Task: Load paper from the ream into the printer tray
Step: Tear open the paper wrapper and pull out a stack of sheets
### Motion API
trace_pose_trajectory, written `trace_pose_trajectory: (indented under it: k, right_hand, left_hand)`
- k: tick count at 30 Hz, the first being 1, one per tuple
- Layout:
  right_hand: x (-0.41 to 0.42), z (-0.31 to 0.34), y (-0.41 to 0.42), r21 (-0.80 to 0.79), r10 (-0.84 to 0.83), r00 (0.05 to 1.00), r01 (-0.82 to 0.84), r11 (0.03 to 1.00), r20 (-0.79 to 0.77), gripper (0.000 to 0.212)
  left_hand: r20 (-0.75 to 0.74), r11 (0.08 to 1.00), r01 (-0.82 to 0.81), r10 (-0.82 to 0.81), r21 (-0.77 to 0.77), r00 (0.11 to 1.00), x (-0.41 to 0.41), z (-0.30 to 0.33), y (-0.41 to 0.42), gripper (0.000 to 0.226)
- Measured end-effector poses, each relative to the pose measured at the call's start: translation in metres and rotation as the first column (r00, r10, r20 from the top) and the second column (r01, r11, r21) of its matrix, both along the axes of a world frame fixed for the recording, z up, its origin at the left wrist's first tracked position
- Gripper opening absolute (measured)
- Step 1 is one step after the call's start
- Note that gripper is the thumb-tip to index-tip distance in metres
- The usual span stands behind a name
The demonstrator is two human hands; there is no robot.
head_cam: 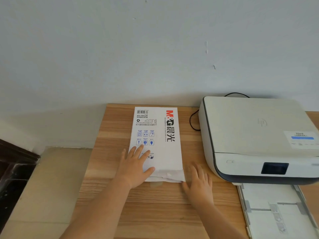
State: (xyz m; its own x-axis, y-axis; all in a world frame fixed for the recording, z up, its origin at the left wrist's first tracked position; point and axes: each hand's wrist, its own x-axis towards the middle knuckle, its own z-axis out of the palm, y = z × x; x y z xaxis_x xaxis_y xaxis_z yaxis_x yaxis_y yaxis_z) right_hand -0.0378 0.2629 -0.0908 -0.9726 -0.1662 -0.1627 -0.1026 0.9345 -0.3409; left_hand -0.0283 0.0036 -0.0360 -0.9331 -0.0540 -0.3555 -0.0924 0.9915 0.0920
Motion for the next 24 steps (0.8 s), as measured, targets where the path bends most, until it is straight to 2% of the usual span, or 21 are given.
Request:
trace_pose_trajectory:
  k: [10, 13, 16, 21, 24]
  right_hand:
    - [-0.007, 0.014, -0.025, 0.093, 0.235, 0.958, -0.222, 0.971, -0.164, 0.07]
    - [-0.009, 0.017, -0.03, 0.112, 0.275, 0.941, -0.258, 0.96, -0.195, 0.067]
    - [-0.006, 0.016, -0.027, 0.095, 0.265, 0.941, -0.25, 0.964, -0.212, 0.063]
    - [-0.001, 0.009, -0.012, 0.071, 0.242, 0.945, -0.232, 0.97, -0.221, 0.051]
    - [0.0, 0.01, -0.01, 0.055, 0.24, 0.942, -0.234, 0.971, -0.235, 0.047]
  left_hand:
    - [-0.024, 1.0, 0.009, -0.008, 0.027, 1.0, 0.001, -0.003, 0.0, 0.081]
    - [-0.053, 0.995, 0.103, -0.103, -0.003, 0.993, 0.003, -0.002, 0.001, 0.084]
    - [-0.181, 0.97, 0.239, -0.243, -0.043, 0.953, 0.003, -0.005, 0.008, 0.085]
    - [-0.229, 0.939, 0.34, -0.341, -0.046, 0.912, -0.002, -0.012, 0.018, 0.066]
    - [-0.335, 0.917, 0.398, -0.38, -0.017, 0.862, -0.003, -0.011, 0.018, 0.051]
